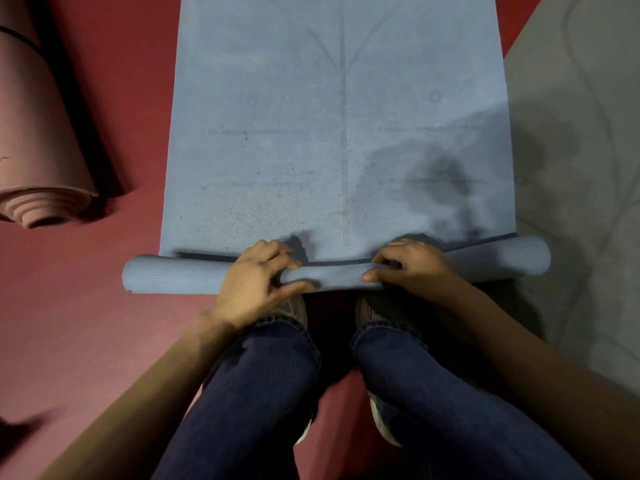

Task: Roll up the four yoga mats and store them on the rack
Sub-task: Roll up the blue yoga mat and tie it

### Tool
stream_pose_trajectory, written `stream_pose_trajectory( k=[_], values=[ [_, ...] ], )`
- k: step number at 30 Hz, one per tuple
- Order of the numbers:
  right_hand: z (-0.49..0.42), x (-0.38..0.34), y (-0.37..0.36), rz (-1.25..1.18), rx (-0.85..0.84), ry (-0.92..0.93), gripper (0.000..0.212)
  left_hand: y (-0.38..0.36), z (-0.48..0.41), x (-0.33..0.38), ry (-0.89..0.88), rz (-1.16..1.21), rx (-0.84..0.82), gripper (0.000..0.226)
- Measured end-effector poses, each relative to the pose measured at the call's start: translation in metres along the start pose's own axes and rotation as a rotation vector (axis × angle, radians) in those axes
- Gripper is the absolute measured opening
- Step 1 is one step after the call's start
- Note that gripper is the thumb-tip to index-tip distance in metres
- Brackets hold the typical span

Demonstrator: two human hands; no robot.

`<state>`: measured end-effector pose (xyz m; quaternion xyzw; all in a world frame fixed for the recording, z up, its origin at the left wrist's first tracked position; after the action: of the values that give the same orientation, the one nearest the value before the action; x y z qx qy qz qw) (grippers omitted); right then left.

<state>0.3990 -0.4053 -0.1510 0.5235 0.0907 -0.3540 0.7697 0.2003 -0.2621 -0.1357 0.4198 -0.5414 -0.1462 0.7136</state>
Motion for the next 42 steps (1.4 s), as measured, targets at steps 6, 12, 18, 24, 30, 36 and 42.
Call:
stream_pose_trajectory(
  k=[6, 12, 18, 24, 30, 36, 42],
  values=[
    [0.005, 0.004, 0.003, -0.136, 0.144, -0.066, 0.031, -0.004, -0.007, -0.004, 0.044, -0.123, 0.020, 0.060],
    [0.030, -0.007, -0.010, 0.180, 0.598, 0.096, 0.039, -0.003, -0.027, -0.019, 0.099, -0.033, -0.088, 0.075],
    [0.022, 0.003, -0.004, 0.166, 0.576, 0.148, 0.046, -0.003, -0.033, -0.026, 0.274, 0.096, -0.154, 0.054],
    [-0.009, 0.016, 0.009, 0.072, 0.128, -0.015, 0.040, -0.002, -0.001, -0.012, -0.003, -0.085, 0.211, 0.040],
    [-0.020, 0.020, 0.017, -0.067, 0.057, -0.149, 0.036, -0.009, -0.001, -0.026, -0.008, -0.136, 0.103, 0.054],
    [-0.013, 0.012, 0.005, 0.070, 0.332, 0.025, 0.037, -0.016, -0.026, -0.043, 0.129, -0.022, -0.078, 0.079],
    [0.011, 0.013, -0.018, 0.167, 0.632, 0.062, 0.039, -0.012, -0.047, -0.053, 0.181, 0.062, -0.156, 0.074]
  ],
)
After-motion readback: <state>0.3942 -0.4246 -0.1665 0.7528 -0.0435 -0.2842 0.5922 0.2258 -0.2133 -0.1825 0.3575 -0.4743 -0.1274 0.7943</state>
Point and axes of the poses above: each hand's wrist, its own z-axis away from the middle knuckle, its own y-axis out of the back of the hand, x = y × z, the point moved 5 cm from there along -z, towards the middle knuckle, and after that the axes turned 5 degrees about z, right-handed, at the moved point
